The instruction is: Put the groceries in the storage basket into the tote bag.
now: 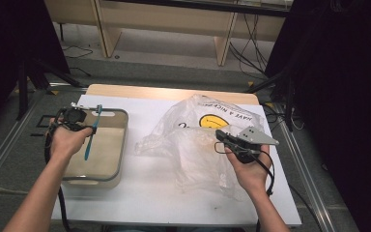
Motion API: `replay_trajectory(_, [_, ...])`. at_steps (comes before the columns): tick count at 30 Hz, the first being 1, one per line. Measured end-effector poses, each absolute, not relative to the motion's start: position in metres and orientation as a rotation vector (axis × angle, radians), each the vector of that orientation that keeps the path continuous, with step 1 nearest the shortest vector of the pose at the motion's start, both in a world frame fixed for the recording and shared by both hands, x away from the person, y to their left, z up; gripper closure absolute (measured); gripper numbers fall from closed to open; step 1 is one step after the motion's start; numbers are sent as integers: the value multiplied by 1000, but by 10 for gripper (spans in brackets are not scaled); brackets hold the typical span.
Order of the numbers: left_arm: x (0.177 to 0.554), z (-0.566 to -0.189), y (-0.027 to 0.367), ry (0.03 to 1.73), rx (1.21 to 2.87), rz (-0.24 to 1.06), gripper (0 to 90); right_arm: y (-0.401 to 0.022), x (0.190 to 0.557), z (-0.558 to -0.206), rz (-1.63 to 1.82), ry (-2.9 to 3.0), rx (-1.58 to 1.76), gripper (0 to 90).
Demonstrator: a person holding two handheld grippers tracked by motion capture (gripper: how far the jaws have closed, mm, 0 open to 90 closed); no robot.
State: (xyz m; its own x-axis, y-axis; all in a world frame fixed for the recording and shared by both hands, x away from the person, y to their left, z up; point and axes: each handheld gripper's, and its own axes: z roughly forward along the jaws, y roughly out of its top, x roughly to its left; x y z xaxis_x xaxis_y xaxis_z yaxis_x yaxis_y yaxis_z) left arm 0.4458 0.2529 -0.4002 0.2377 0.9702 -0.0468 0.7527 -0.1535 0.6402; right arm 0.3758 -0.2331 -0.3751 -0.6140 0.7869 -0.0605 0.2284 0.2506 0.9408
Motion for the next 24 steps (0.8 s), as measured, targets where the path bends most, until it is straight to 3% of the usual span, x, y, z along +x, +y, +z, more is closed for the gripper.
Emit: replay_trajectory(24, [423,-390,242,1430,1855,601,812,-232,376,-377,1356,2001,924,900])
